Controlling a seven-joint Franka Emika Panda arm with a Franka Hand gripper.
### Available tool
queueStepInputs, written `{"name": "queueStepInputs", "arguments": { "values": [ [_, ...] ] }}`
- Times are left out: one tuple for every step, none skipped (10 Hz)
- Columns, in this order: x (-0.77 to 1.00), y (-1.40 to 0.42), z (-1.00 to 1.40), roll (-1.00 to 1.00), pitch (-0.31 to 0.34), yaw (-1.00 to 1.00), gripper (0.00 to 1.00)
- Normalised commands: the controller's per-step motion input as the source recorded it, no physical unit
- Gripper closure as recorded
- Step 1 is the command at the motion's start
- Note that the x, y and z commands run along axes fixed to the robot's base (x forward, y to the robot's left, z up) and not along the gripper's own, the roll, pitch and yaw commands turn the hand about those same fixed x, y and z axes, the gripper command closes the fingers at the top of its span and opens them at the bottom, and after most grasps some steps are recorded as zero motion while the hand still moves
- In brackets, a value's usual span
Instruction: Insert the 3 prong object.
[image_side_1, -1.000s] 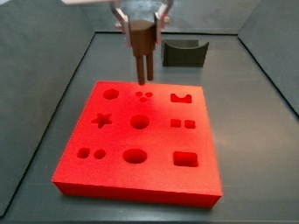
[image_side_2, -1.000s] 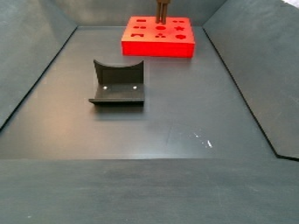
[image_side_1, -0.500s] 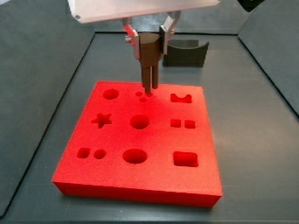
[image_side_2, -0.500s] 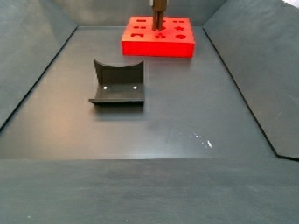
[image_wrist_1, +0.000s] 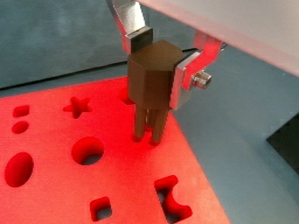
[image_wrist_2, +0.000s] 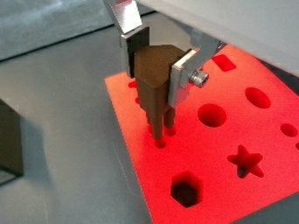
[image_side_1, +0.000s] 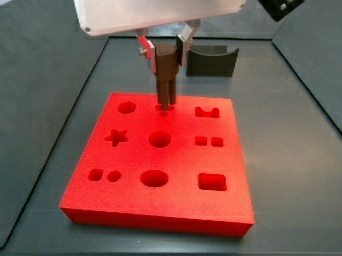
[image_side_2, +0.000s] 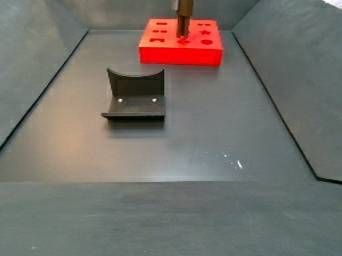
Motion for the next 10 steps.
{"name": "queueStepInputs", "arguments": {
  "values": [
    [0.00, -0.08, -0.19, 0.06, 0.000, 0.19, 1.00],
    [0.00, -0.13, -0.16, 0.09, 0.000, 0.19, 1.00],
    [0.03, -0.10, -0.15, 0.13, 0.000, 0.21, 1.00],
    [0.02, -0.04, -0.19, 0.13, 0.000, 0.22, 1.00],
    [0.03, 0.00, -0.23, 0.12, 0.000, 0.26, 1.00],
    [0.01, 0.04, -0.15, 0.05, 0.000, 0.28, 1.00],
    [0.03, 0.04, -0.07, 0.03, 0.000, 0.26, 1.00],
    [0.07, 0.02, -0.04, 0.03, 0.003, 0.26, 1.00],
    [0.00, 0.00, -0.06, 0.00, 0.000, 0.22, 1.00],
    [0.00, 0.00, -0.08, 0.00, 0.000, 0.12, 1.00]
  ]
}}
